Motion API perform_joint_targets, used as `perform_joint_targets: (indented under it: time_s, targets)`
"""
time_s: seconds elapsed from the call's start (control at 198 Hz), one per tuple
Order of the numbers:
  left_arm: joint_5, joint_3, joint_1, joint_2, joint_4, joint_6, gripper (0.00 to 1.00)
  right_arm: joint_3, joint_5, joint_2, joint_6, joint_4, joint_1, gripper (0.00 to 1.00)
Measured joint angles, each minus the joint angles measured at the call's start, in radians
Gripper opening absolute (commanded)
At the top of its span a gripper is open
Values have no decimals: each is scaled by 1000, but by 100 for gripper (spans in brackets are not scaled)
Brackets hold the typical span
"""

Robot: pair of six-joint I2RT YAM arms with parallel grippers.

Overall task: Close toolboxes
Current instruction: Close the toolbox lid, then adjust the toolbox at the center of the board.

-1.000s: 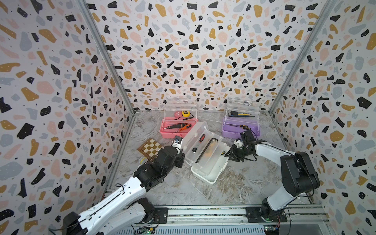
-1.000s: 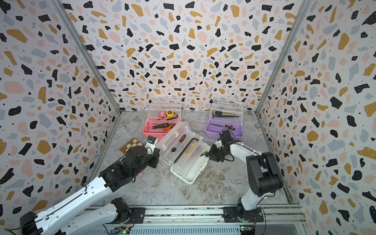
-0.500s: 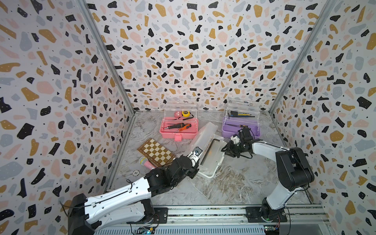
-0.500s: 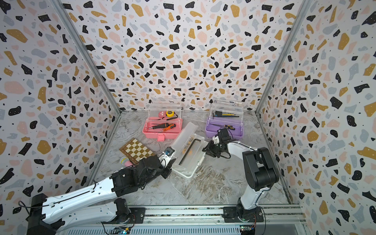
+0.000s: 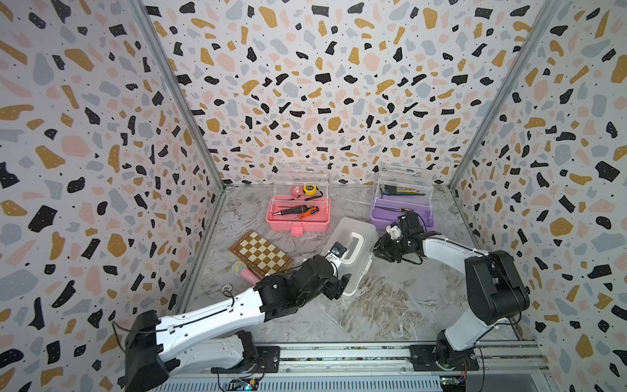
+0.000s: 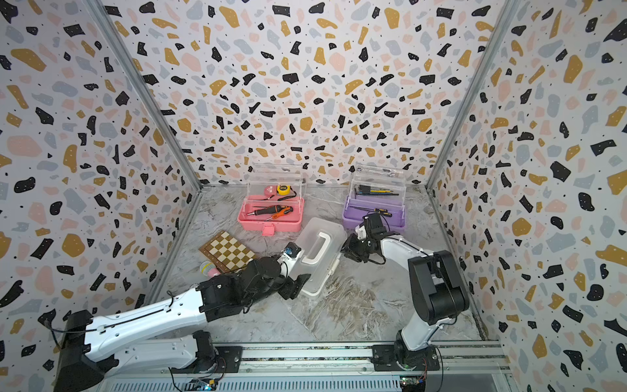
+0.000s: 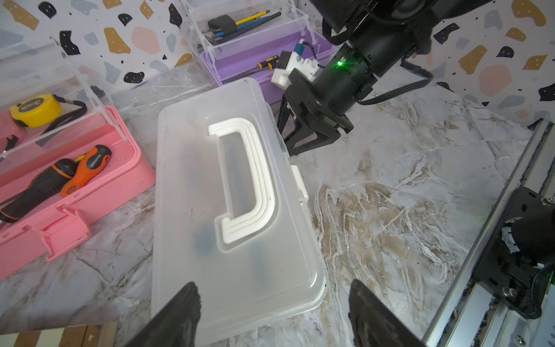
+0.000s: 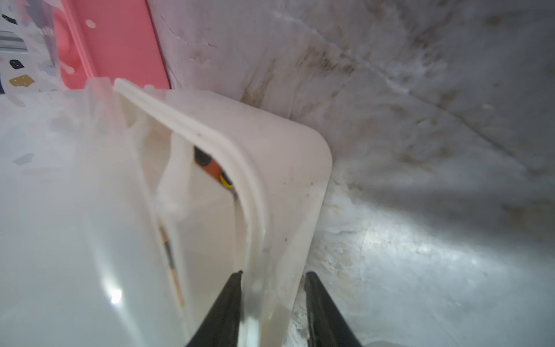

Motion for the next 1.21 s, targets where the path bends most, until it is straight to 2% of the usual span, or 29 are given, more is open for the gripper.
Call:
perform_joint_targets:
  time_s: [0.045, 0.106, 0.303, 0.465, 0.652, 0.763, 0.944, 1.056, 1.207]
  targets:
    - [1, 10, 2, 25, -3, -22, 87, 0, 3, -32, -12, -22, -7, 40]
    - [3, 28, 10, 61, -8, -49, 100, 0, 7, -76, -31, -49, -16, 40]
    - [36, 97, 99, 157, -11, -168, 99, -16, 11, -194, -88, -120, -21, 41]
    - [84, 147, 198, 178, -18, -236, 99, -103, 5, -282, -95, -134, -20, 41]
    - [227, 173, 344, 188, -13, -280, 99, -179, 7, -317, -127, -141, -20, 44]
    - [327, 199, 439, 240, -17, -297, 99, -207, 22, -320, -140, -139, -11, 42]
    - [461, 251, 541, 346, -17, -323, 99, -220, 44, -310, -129, -113, 89, 40]
    - [523, 275, 573, 396, -5, -334, 99, -248, 55, -309, -97, -70, 166, 39]
    - [586, 286, 608, 433, 11, -348, 99, -280, 75, -309, -43, -26, 203, 39]
